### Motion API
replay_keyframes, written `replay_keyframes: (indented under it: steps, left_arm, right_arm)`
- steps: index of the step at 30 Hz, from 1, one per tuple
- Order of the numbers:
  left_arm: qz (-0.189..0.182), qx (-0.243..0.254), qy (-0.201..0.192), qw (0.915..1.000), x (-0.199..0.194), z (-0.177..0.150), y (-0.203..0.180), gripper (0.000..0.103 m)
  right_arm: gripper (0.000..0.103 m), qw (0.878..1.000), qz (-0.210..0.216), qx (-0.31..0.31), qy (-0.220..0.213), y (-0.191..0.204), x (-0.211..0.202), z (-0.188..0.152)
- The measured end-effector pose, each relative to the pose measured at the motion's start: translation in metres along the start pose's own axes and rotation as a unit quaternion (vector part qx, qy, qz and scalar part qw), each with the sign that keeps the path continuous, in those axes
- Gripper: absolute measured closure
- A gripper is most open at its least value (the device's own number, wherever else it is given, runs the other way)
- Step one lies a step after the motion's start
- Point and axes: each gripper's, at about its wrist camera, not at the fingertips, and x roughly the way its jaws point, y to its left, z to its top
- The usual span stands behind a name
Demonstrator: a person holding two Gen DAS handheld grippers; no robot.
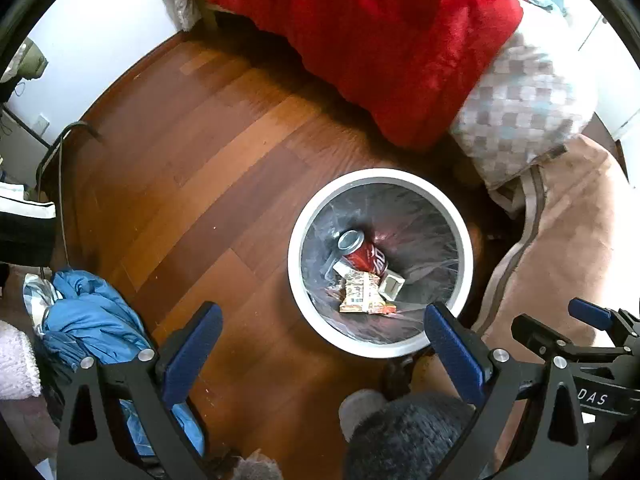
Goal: Collect trash
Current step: 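Move both tools back from the bin toward the table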
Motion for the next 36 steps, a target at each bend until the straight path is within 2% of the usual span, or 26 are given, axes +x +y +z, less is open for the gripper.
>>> replay_keyframes:
  steps: [11, 22, 26, 30, 33, 36]
  left_arm:
    - [-0.003, 0.013, -0.054, 0.9984, -0.063, -0.018, -0.012, 0.0]
    - [-0.008, 0.042, -0.124, 0.9914, -0.147, -0.038, -0.041, 0.0]
    - [0.012, 0.072, -0.161, 0.9843, -0.176, -0.052, -0.079, 0.0]
    - [-0.005, 0.113, -0.174, 0.9781, -0.177, -0.064, -0.136, 0.0]
    - [-0.027, 0.151, -0.155, 0.9759, -0.158, -0.073, -0.199, 0.0]
    - [-0.041, 0.188, -0.136, 0.9719, -0.135, -0.085, -0.265, 0.0]
  right_arm:
    - [0.0, 0.998, 0.008, 0.003, -0.056, -0.007, -0.065, -0.025]
    - [0.0, 0.99, 0.05, 0.017, -0.133, -0.016, -0.15, -0.064]
    - [0.0, 0.981, 0.088, 0.04, -0.168, -0.034, -0.188, -0.085]
    - [0.0, 0.97, 0.111, 0.079, -0.201, -0.076, -0.225, -0.116]
    - [0.0, 0.965, 0.097, 0.114, -0.215, -0.123, -0.243, -0.143]
    - [0.0, 0.964, 0.047, 0.157, -0.212, -0.192, -0.252, -0.173]
